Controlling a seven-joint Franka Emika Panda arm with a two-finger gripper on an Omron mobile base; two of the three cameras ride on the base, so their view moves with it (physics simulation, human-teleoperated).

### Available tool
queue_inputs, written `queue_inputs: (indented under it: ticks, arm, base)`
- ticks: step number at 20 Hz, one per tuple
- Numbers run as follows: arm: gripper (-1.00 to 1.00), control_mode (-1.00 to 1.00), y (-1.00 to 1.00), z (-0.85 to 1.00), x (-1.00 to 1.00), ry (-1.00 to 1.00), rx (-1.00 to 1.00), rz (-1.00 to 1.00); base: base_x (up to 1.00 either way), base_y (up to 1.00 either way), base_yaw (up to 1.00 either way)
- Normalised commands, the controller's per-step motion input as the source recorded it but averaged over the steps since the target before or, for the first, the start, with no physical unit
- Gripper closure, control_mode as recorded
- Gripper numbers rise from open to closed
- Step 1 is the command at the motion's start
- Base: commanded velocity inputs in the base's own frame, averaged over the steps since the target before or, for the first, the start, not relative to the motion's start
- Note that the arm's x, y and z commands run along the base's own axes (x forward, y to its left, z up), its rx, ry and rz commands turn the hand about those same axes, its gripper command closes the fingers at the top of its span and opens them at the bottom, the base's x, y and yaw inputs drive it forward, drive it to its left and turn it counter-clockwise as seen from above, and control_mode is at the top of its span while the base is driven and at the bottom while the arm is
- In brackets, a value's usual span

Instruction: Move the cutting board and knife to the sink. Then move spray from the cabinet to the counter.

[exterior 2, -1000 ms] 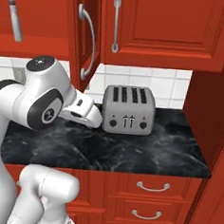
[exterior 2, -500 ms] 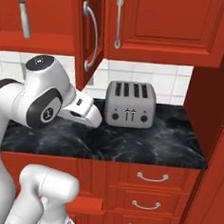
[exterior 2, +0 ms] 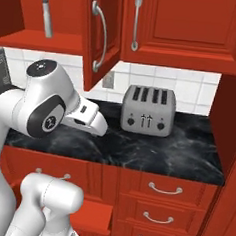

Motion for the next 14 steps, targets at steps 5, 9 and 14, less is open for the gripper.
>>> queue_inputs:
  ticks: [5, 9, 14]
  arm:
    - [-1.0, 1.0, 0.0, 0.0, 0.0, 0.0, 0.0, 0.0]
    - [-1.0, 1.0, 0.0, 0.0, 0.0, 0.0, 0.0, 0.0]
    - [-1.0, 1.0, 0.0, 0.0, 0.0, 0.0, 0.0, 0.0]
  base:
    - [-0.11, 0.44, 0.49]
    - [-0.2, 0.44, 0.51]
    - [-0.27, 0.61, 0.42]
